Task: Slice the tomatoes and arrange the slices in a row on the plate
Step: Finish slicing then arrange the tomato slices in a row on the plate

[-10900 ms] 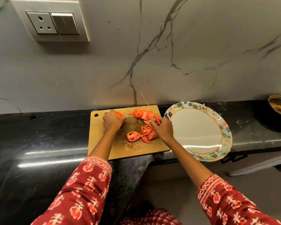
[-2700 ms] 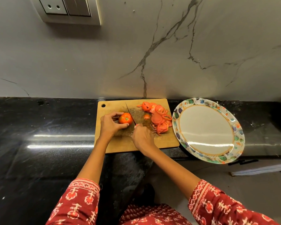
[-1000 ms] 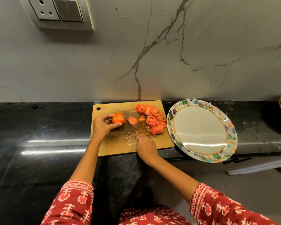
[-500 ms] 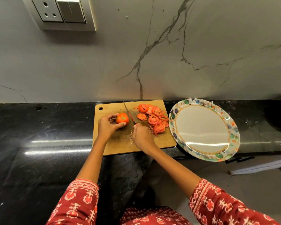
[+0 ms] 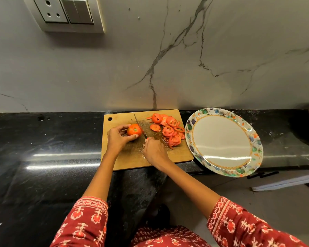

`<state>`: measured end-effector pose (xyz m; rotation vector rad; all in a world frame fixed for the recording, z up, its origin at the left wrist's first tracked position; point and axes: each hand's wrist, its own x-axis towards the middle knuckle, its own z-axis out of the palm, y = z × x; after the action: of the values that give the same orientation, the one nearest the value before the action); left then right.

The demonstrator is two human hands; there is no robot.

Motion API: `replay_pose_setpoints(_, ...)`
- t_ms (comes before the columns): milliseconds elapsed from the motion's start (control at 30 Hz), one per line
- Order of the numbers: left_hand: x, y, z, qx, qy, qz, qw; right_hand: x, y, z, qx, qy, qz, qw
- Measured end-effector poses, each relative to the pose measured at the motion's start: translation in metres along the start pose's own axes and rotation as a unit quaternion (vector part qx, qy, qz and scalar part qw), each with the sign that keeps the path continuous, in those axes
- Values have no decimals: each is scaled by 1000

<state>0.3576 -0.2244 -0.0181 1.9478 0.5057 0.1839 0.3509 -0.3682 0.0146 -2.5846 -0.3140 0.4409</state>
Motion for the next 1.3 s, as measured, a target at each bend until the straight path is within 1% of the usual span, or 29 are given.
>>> replay_pose_setpoints(267, -1, 0, 0, 18, -16, 11, 1000, 13, -15, -7, -13, -29, 23, 999)
replay_pose_setpoints(433, -6, -3, -1, 7, -12, 22, 1000, 7, -8, 0, -10, -41, 19, 999)
replay_pose_setpoints(533, -4, -2, 0, 8, -8, 13, 1000, 7, -9, 0, -14, -33, 25, 999)
replay_pose_setpoints(600, 0, 0, 0, 20, -17, 9, 1000, 13, -14, -3, -17, -28, 31, 999)
replay_pose_setpoints(700, 4, 3, -3, 30, -29, 10, 999, 20, -17, -7, -24, -29, 19, 999)
replay_pose_setpoints(800, 8, 3, -6, 23, -44, -3, 999, 14, -9, -2, -30, -30, 21, 999)
replay_pose_setpoints(900, 10, 5, -8, 15, -47, -10, 999, 8, -3, 3, -28, -36, 23, 999)
replay_pose_setpoints(1100, 11, 11, -9, 28, -56, -9, 998, 24, -14, 4, -8, -41, 40, 998)
replay_pose_setpoints(1300, 12, 10, -9, 28, -50, -12, 998, 16, -2, 10, -4, -58, 35, 998)
